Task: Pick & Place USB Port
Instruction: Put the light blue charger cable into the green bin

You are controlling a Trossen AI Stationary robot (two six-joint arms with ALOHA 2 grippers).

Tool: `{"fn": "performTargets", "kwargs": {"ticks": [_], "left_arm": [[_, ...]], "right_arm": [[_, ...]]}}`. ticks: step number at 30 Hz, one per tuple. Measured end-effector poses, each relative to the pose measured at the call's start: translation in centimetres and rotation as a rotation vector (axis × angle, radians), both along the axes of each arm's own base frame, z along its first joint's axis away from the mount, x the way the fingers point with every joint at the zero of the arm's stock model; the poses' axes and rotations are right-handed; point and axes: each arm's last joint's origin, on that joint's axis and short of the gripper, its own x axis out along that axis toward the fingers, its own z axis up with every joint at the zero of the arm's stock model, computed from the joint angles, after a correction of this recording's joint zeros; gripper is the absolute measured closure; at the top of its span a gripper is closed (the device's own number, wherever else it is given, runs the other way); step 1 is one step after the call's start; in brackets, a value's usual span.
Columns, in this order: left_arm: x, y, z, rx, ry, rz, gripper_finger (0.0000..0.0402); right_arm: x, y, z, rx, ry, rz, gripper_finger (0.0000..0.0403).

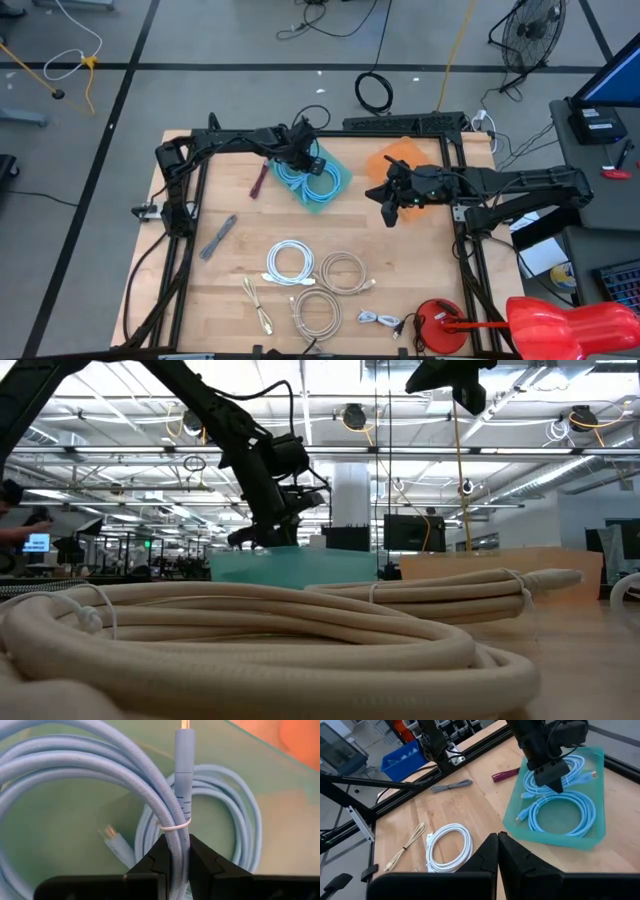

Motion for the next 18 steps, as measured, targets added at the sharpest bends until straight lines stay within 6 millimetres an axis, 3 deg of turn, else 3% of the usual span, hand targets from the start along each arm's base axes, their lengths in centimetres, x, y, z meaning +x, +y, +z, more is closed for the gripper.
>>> {"fn": "performTargets", "kwargs": {"ticks": [9, 13, 18], "left_arm": [[0.4, 0.1, -2.9, -0.097, 0.054, -0.013, 0.0356], [0.6, 0.0, -3.4, -0.089, 0.070, -0.010, 0.0315], [0.6, 0.1, -3.0, -0.083, 0.084, 0.001, 0.0316]], "right_arm": [[0.0, 0.0, 0.0, 0.013, -0.003, -0.006, 0.0403], [0.0, 0.0, 0.0, 0.017, -0.002, -0.007, 0.0403], [0.0, 0.0, -0.1, 0.020, 0.003, -0.008, 0.0403]]}}
